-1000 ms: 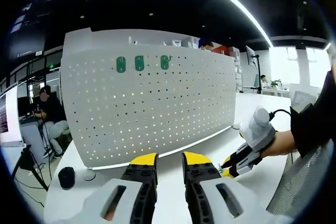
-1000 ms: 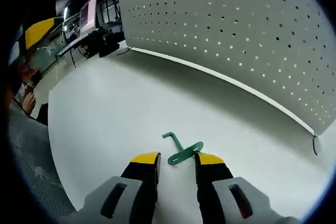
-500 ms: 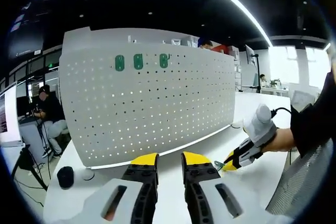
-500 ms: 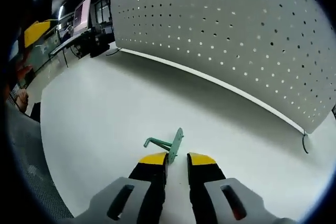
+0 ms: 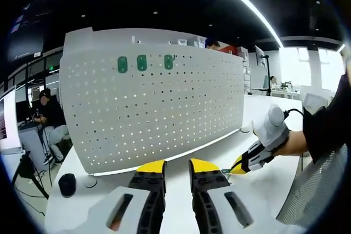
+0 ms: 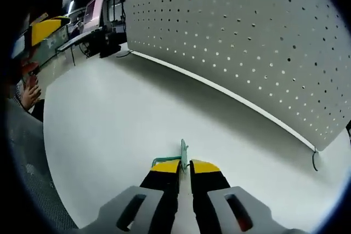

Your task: Insert the hook assembly into the mounting plate slot until the hook locks in place.

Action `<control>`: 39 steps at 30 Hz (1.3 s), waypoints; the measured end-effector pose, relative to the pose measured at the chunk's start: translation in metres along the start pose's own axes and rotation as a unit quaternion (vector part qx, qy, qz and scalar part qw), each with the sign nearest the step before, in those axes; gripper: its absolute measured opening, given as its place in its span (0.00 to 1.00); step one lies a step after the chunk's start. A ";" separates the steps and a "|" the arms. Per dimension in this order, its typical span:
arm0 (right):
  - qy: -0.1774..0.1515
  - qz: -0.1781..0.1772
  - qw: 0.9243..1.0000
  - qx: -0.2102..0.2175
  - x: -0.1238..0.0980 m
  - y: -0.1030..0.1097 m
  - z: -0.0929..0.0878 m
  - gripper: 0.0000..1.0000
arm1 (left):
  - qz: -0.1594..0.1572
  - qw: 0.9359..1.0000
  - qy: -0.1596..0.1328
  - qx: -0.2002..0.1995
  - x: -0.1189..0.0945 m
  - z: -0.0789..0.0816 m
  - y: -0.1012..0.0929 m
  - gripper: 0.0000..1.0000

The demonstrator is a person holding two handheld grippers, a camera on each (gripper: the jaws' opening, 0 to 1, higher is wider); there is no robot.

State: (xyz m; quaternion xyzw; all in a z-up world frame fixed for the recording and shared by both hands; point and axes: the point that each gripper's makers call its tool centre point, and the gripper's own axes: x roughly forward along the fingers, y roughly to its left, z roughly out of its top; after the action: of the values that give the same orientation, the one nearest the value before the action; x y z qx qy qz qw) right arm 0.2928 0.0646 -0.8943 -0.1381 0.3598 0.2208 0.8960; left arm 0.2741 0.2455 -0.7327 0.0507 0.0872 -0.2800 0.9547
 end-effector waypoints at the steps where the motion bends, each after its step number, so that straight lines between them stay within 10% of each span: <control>1: 0.003 0.001 1.000 0.001 0.001 -0.001 -0.002 0.07 | 0.000 1.000 0.000 0.000 0.000 0.000 0.000 0.17; 13: 0.024 0.008 0.999 0.021 0.001 0.000 -0.015 0.05 | -0.006 1.000 0.002 -0.002 0.001 -0.001 -0.002 0.16; 39: -0.013 0.023 1.000 -0.007 -0.018 0.016 0.020 0.03 | -0.025 1.000 0.007 0.005 0.003 -0.003 -0.012 0.16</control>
State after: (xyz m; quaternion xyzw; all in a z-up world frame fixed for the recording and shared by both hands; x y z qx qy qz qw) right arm 0.2851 0.0808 -0.8688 -0.1337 0.3498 0.2453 0.8942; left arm 0.2694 0.2340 -0.7369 0.0549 0.0934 -0.3037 0.9466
